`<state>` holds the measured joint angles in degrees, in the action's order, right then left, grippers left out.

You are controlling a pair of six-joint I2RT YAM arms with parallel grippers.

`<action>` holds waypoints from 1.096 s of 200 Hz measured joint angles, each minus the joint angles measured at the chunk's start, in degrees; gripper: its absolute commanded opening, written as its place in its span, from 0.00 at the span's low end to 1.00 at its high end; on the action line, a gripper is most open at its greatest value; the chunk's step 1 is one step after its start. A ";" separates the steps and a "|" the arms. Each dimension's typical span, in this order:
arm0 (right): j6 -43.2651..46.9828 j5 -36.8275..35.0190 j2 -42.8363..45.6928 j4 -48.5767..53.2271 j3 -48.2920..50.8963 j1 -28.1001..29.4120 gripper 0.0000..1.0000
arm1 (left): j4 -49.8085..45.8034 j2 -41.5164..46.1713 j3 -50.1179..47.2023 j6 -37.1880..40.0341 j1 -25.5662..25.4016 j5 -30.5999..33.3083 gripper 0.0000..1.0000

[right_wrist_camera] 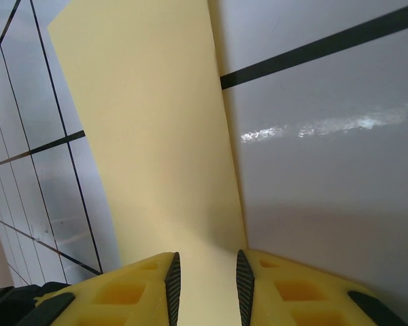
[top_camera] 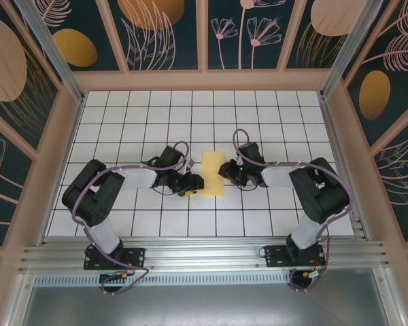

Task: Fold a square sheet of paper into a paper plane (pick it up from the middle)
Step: Fold the triangle a second time at the center of the table.

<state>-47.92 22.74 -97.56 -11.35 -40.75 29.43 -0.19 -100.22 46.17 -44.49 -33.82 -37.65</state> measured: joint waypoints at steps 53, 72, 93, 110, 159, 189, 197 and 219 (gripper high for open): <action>-0.02 0.02 -0.11 -0.04 0.00 0.00 0.32 | 0.17 -0.07 0.00 -0.22 0.00 -1.14 0.50; 0.00 0.00 -0.11 -0.02 0.00 0.00 0.32 | 0.17 -0.52 0.00 -0.22 0.00 -1.11 0.50; 0.00 -0.04 -0.11 -0.02 -0.02 0.02 0.32 | 0.39 -0.74 0.02 -0.42 0.02 -1.36 0.49; -0.02 -0.11 -0.11 -0.02 -0.02 0.04 0.32 | 0.61 -0.83 0.02 -0.81 0.07 -1.62 0.48; 0.00 -0.11 -0.11 -0.02 -0.02 0.04 0.32 | 2.36 -1.40 0.02 -1.90 0.04 -2.95 0.45; -0.02 -0.11 -0.13 0.07 -0.09 0.04 0.32 | 3.08 -1.44 0.15 -2.29 0.04 -3.06 0.45; 0.00 -0.11 -0.13 0.07 -0.09 0.04 0.32 | 3.19 -1.44 0.26 -2.34 0.04 -3.02 0.45; -0.02 -0.09 -0.13 0.04 -0.09 0.04 0.33 | 3.82 -1.75 0.90 -2.58 0.04 -2.67 0.47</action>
<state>-47.94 22.65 -97.69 -11.31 -40.84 29.47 3.64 -101.97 47.07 -47.07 -33.78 -40.32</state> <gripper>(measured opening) 0.325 0.468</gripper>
